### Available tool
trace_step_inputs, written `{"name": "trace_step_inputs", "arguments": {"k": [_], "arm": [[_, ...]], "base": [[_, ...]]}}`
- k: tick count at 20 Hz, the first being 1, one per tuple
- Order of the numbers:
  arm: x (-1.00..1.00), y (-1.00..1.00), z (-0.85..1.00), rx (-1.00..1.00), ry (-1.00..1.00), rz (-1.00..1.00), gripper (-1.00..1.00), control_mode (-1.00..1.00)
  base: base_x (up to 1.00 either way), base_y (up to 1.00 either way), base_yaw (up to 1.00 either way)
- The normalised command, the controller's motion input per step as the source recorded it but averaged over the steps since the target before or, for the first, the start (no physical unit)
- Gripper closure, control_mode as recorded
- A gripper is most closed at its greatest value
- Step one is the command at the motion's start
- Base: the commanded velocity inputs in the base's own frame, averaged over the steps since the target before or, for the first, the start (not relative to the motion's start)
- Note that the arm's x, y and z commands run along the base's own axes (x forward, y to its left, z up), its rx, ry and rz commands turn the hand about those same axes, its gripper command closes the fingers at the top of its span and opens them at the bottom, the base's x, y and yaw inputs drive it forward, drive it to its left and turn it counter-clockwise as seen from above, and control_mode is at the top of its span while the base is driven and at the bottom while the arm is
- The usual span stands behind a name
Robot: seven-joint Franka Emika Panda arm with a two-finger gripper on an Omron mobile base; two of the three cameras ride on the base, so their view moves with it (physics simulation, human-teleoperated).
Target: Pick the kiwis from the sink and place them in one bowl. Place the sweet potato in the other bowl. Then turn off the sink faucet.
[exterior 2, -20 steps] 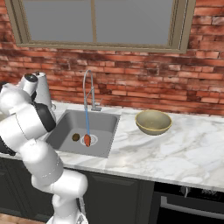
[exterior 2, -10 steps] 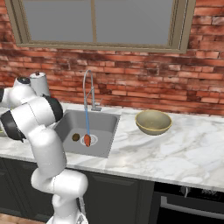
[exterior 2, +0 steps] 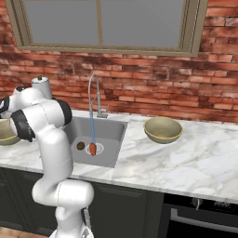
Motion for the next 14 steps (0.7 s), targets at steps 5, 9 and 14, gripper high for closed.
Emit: {"name": "trace_step_inputs", "arguments": {"k": [5, 9, 14], "arm": [[0.00, 0.10, -0.33, -0.03, 0.05, 0.00, 1.00, -1.00], [0.00, 0.15, -0.31, -0.05, 0.04, 0.00, 1.00, -1.00], [0.12, 0.15, -0.21, -0.06, 0.02, 0.00, 1.00, -1.00]], "base": [[0.00, 0.00, 0.00], [0.00, 0.00, 0.00], [0.00, 0.00, 0.00]]}}
